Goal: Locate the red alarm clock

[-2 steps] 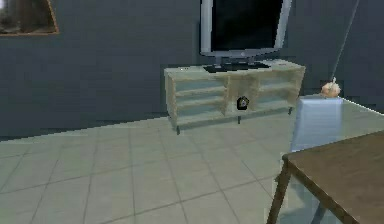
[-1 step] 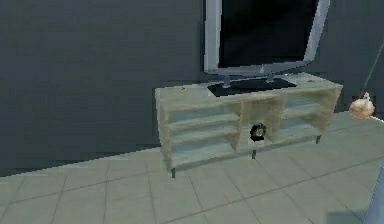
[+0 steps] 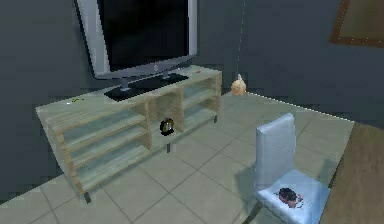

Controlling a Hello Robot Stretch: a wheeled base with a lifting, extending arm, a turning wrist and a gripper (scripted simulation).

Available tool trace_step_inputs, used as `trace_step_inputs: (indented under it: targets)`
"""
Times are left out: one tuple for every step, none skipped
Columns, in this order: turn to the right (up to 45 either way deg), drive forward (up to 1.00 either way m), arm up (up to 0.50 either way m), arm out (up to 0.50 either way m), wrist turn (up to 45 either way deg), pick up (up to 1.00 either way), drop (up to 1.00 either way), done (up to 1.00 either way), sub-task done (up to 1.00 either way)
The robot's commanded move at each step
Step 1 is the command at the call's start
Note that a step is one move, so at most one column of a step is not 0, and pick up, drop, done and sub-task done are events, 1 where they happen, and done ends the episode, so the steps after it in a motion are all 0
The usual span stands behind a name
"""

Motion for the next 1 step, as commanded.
trace_step_inputs:
  targets:
    - [0.0,0.4,0.0,0.0,0.0,0.0,0.0,0.0,0.0]
